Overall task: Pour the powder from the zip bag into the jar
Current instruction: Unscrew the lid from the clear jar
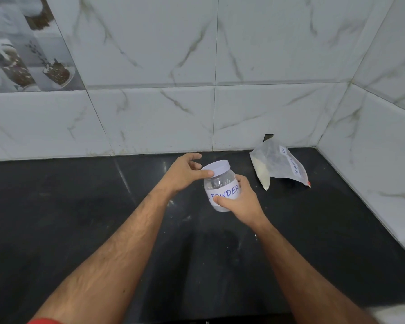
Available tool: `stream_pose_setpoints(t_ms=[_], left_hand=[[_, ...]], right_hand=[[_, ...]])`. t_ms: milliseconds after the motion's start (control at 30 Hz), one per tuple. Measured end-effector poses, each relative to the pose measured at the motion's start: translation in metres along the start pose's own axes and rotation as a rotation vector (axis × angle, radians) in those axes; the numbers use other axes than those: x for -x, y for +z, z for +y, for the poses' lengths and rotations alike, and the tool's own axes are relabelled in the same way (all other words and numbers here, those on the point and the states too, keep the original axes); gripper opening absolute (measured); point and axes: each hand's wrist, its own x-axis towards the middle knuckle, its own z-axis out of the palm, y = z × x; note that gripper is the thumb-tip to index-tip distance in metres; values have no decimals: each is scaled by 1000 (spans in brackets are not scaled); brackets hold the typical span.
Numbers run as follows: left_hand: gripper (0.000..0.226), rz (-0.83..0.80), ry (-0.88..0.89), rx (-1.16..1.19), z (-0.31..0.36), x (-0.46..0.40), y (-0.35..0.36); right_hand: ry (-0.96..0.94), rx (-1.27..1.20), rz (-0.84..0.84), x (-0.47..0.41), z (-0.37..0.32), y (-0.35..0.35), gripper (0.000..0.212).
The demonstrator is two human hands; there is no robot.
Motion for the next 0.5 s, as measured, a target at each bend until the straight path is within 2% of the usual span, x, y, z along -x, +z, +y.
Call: stream_pose_setpoints(t_ms=[167, 367, 500], left_hand=[[84, -96, 36, -38, 6, -5, 10], [69, -191, 71, -156, 13, -2, 16], [78, -297, 53, -279, 15, -3, 7]], right_hand=[[-29, 4, -15, 6, -1, 11, 81], [-47, 41, -22, 8, -1, 10, 84], [-36, 117, -53, 6, 1, 8, 89]])
